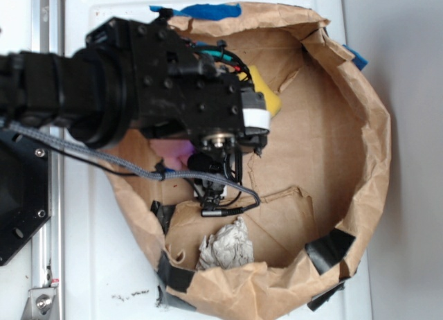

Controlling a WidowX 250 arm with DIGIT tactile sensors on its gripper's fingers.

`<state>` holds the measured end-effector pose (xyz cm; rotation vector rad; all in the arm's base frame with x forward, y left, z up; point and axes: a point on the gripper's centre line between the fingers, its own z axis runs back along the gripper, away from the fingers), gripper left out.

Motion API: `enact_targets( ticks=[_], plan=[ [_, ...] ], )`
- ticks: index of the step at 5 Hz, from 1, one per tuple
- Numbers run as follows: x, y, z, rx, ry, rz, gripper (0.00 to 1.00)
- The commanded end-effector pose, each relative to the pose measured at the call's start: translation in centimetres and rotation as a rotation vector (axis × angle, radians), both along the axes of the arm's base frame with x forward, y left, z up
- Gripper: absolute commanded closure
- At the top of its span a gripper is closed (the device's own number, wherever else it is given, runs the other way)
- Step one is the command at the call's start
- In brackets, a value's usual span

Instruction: Grab the rock.

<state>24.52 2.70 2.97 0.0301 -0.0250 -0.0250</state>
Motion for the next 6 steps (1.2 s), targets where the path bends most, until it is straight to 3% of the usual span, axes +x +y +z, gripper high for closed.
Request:
enact_targets(
  ticks=[1, 2, 5, 6],
  plan=[
    [0.8, -1.0, 0.3, -0.001, -0.027, -0.014, 0.0],
    [0.8, -0.8, 0.3, -0.006, -0.029, -0.001, 1.0],
    [0.0, -1.1, 1.1, -0.023, -0.029, 0.012, 1.0],
    [0.0, -1.1, 3.4, -0.037, -0.047, 0.014, 1.0]
  ],
)
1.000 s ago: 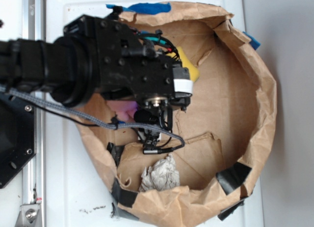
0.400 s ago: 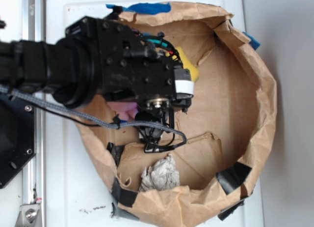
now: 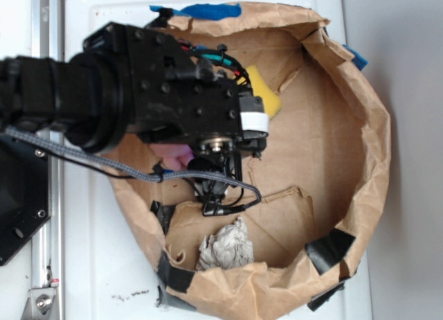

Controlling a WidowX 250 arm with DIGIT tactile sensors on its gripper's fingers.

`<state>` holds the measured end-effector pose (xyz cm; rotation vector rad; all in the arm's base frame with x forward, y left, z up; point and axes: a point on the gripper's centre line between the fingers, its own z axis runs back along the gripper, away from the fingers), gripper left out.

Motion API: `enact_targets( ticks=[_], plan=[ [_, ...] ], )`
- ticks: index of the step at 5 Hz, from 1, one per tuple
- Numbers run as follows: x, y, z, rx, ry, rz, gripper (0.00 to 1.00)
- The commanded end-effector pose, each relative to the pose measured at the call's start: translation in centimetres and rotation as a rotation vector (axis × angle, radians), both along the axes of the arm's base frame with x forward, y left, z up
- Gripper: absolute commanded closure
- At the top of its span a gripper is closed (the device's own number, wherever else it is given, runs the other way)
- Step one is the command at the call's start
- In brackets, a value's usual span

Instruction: Grab the rock.

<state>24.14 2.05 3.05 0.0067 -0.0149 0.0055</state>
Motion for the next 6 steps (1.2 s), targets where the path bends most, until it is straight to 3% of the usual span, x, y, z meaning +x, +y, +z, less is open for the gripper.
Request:
enact_targets(
  ticks=[1, 2, 3, 6],
  plan=[
    [0.9, 0.3, 7.4, -0.054, -0.07, 0.025, 1.0],
    [1.5, 0.9, 11.3, -0.051, -0.069, 0.08, 1.0],
    [1.9, 1.2, 13.1, 0.005, -0.064, 0.122, 1.0],
    [3.0, 1.0, 13.1, 0.027, -0.091, 0.122, 1.0]
  ],
)
